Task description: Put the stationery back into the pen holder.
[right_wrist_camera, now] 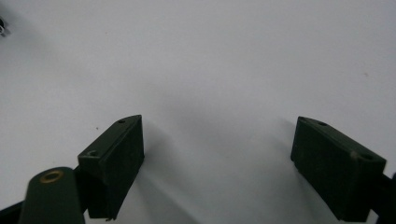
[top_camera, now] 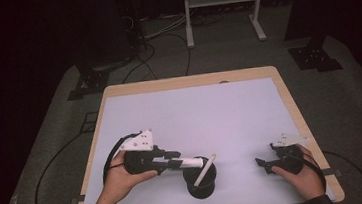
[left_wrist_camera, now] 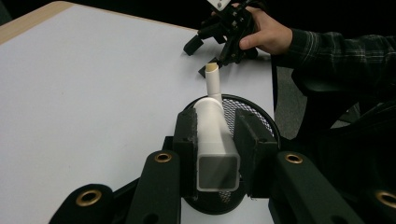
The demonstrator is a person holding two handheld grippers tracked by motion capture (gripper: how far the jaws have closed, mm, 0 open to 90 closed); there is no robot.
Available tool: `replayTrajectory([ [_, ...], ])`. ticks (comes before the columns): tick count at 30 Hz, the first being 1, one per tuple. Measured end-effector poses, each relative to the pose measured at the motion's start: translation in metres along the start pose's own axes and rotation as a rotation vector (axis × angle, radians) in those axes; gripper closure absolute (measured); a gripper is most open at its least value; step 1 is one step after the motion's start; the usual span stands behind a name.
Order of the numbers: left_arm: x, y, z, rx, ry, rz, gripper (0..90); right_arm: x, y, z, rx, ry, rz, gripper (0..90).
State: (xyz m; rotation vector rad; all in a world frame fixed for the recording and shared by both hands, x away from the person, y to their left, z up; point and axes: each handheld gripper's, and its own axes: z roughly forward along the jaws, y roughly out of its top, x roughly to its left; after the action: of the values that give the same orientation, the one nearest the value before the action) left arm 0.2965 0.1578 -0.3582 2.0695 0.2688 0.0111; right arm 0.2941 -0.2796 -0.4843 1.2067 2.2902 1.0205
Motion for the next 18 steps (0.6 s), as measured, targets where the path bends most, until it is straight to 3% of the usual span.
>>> replayTrajectory([
  [18,0.0,0.005,0.011,0.024,-0.001,0.01,70.7,0.0,0.0,0.0,0.0,0.0,0.0,16.0],
])
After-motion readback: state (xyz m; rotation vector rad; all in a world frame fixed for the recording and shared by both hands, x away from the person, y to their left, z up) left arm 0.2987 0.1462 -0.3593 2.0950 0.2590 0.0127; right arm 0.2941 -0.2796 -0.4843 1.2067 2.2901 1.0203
